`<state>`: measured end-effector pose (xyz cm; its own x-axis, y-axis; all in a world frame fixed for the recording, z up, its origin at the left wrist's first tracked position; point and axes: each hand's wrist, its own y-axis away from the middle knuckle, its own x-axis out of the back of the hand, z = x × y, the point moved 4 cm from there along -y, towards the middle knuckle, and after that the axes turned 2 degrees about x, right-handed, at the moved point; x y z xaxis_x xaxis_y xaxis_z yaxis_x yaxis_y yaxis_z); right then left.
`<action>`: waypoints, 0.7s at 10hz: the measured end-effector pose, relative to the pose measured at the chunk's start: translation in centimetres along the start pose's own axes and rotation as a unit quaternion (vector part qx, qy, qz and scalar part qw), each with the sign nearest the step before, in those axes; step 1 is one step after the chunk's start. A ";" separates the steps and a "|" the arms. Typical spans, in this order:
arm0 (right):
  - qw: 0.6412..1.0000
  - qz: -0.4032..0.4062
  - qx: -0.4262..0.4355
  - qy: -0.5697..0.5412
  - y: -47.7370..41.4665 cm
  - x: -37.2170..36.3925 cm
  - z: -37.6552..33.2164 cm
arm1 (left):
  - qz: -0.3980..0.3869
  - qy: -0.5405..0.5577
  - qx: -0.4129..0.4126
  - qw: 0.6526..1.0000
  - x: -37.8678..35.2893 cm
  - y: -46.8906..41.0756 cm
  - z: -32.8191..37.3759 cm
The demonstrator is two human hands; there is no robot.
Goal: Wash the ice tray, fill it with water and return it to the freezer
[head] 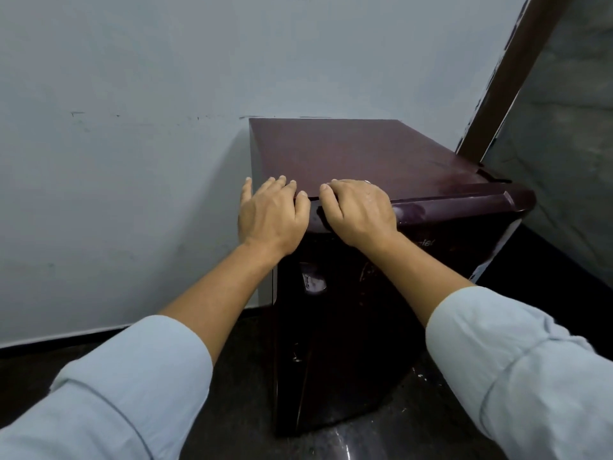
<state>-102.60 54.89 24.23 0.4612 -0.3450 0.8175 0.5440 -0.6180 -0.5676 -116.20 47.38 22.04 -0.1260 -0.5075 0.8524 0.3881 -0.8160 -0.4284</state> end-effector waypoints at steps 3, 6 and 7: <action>1.000 -0.002 -0.010 -0.003 0.3 0.6 -0.3 | -0.021 -0.036 -0.016 0.999 0.9 0.4 0.6; 0.999 -0.033 0.030 -0.004 9.8 1.6 1.6 | 0.005 -0.086 -0.080 0.993 0.9 6.3 3.0; 0.999 -0.030 0.004 -0.013 14.1 2.4 3.2 | 0.008 -0.077 -0.128 0.989 -0.2 9.5 5.8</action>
